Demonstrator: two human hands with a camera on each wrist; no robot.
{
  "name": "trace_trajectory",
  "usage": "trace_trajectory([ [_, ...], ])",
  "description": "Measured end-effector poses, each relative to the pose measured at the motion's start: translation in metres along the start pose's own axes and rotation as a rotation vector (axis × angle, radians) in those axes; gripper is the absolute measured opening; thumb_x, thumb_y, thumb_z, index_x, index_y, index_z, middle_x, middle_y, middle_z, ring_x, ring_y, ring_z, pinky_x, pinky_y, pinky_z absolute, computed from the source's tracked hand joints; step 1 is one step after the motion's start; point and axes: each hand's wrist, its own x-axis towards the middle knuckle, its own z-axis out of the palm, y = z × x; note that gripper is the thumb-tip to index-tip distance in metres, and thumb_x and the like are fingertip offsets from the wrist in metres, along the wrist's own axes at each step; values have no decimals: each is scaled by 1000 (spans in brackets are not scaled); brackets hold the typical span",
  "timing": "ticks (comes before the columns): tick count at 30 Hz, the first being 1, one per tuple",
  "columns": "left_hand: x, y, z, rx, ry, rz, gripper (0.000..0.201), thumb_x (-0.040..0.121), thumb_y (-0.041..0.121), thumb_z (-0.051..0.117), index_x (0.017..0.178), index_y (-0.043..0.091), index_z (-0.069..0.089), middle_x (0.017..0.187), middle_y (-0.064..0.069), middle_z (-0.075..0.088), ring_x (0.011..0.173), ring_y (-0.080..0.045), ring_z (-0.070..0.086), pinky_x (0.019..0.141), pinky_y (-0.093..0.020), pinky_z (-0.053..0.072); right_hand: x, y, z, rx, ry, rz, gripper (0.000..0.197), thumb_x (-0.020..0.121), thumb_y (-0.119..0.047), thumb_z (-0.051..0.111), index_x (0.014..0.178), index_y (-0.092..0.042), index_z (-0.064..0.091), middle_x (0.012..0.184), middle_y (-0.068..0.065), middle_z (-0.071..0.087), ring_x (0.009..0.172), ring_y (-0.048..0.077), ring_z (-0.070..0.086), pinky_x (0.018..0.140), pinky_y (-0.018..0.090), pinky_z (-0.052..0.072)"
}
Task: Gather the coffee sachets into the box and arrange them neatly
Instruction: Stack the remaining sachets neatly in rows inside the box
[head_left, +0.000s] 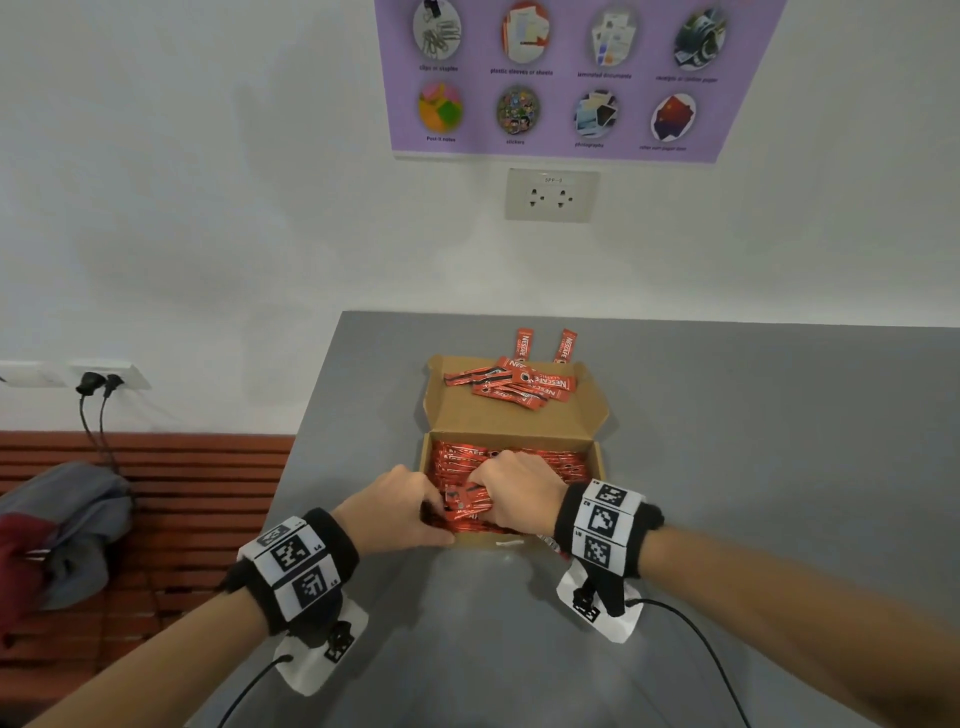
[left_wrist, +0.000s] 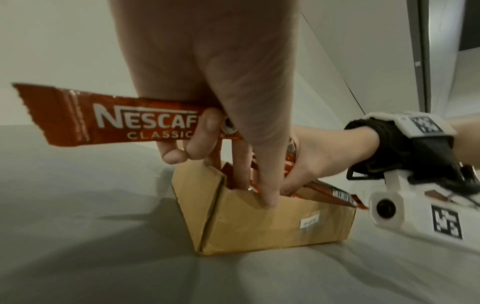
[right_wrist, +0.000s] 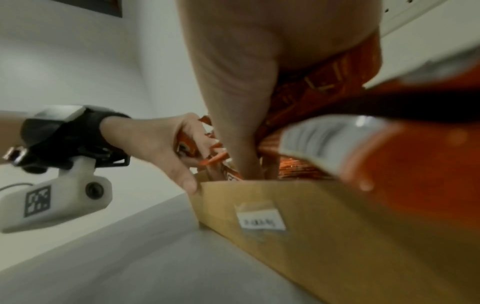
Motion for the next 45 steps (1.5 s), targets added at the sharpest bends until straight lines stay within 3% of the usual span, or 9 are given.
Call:
trace_trajectory([
  [3,-1,-3,-5,-32,63,-53,17,79,33,70,84,17,68,85,15,61,71,1,55,60,-4,39,3,0,4,-1,-10,3,11,82,-18,64,92,-16,66,92,9,69,86,31,65,70,34,49],
  [6,-1,-4,-7,42,58,-62,16,79,29,69,89,18,62,83,14,55,69,-2,50,55,-4,34,6,3,5,3,-6,1,12,81,-22,67,90,-15,66,92,8,70,87,31,65,71,34,49],
  [10,2,-4,-6,39,109,-71,4,88,24,59,88,21,61,88,8,66,72,-2,56,66,-8,43,5,7,4,113,-50,30,28,80,-36,70,101,-17,66,99,6,70,90,25,65,78,34,52],
  [13,5,-2,-6,79,99,-69,16,89,26,60,103,21,66,98,9,71,85,-3,62,76,-13,43,-1,18,-5,218,-30,75,28,80,-37,70,100,-17,67,95,1,70,84,19,65,70,27,48],
  [17,10,2,-8,146,78,-70,15,88,25,60,96,19,72,103,6,70,91,-9,63,75,-16,44,-7,27,-12,231,-80,87,22,81,-26,71,100,-15,67,95,1,70,84,19,65,66,22,41],
  [25,17,8,-9,207,21,-45,14,84,12,58,88,11,71,95,-1,71,73,-8,55,68,-17,41,-3,24,-10,268,-122,81,25,80,-32,71,96,-14,68,93,2,70,83,20,65,75,32,52],
  [31,20,8,-10,244,-10,-41,16,83,10,58,91,8,71,96,-4,70,85,-19,63,66,-17,37,3,23,-14,262,-180,66,29,75,-30,76,98,-14,69,96,2,71,85,19,66,77,35,53],
  [37,21,7,-9,213,15,-42,17,85,10,57,89,8,73,94,-4,71,80,-17,62,66,-16,39,5,15,-4,76,-137,1,36,75,-31,75,107,-16,66,103,7,69,91,26,63,77,33,50],
  [45,18,-1,-12,123,88,-36,10,85,18,63,89,11,70,96,1,70,84,-11,63,73,-16,46,1,27,-18,199,-80,90,31,81,-33,71,106,-15,66,101,1,69,89,20,65,79,34,53],
])
